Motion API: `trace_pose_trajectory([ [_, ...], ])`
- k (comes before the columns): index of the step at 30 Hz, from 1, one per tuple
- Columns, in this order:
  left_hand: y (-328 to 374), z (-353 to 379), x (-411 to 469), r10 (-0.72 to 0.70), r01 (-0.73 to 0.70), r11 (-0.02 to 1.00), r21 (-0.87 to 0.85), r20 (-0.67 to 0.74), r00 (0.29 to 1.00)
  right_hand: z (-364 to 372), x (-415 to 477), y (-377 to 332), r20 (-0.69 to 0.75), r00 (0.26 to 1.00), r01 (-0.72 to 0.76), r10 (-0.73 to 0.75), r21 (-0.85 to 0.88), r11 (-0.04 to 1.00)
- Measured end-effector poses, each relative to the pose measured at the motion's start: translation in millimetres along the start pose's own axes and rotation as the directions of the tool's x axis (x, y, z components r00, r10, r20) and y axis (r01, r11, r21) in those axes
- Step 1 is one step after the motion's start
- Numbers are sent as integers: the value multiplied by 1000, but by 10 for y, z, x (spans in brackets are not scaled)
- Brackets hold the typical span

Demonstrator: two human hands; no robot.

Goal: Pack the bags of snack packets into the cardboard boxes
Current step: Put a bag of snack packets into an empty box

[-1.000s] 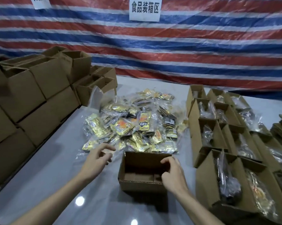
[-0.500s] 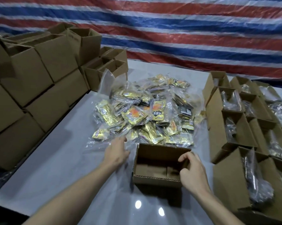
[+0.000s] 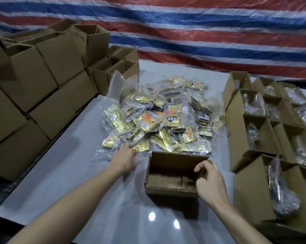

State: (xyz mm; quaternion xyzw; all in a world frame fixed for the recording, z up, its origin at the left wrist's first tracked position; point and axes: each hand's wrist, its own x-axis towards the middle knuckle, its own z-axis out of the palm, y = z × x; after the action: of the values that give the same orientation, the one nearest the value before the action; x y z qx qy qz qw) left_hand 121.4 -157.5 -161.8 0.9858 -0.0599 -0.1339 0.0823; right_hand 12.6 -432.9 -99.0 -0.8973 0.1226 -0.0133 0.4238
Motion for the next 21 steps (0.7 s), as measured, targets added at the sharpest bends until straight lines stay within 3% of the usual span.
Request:
trace_pose_trajectory([
  [4,-62,-307,-131,36,-40,988,-149,-26,999,-7,-39,-34,19,1000,0,0,-11,1000],
  [9,40,-893,-278,8,-99,911,-401,-222,975,-47,-75,-105,41,999,-3,6,-54,999],
  [11,109,-1150,-347,-69,-94,785,-612,-238,969,-61,-94,-127,54,998,-9,13,-77,997],
  [14,243,-1534,-496,-143,-97,496,-863,-191,971,-67,-121,-157,86,996,-28,36,-95,995],
  [19,578,-2063,-822,-119,-151,237,-960,-183,976,-42,-198,-210,139,989,-38,55,-122,992],
  [21,737,-2199,-964,-73,-148,194,-970,-165,984,-31,-224,-219,150,987,-35,53,-121,992],
])
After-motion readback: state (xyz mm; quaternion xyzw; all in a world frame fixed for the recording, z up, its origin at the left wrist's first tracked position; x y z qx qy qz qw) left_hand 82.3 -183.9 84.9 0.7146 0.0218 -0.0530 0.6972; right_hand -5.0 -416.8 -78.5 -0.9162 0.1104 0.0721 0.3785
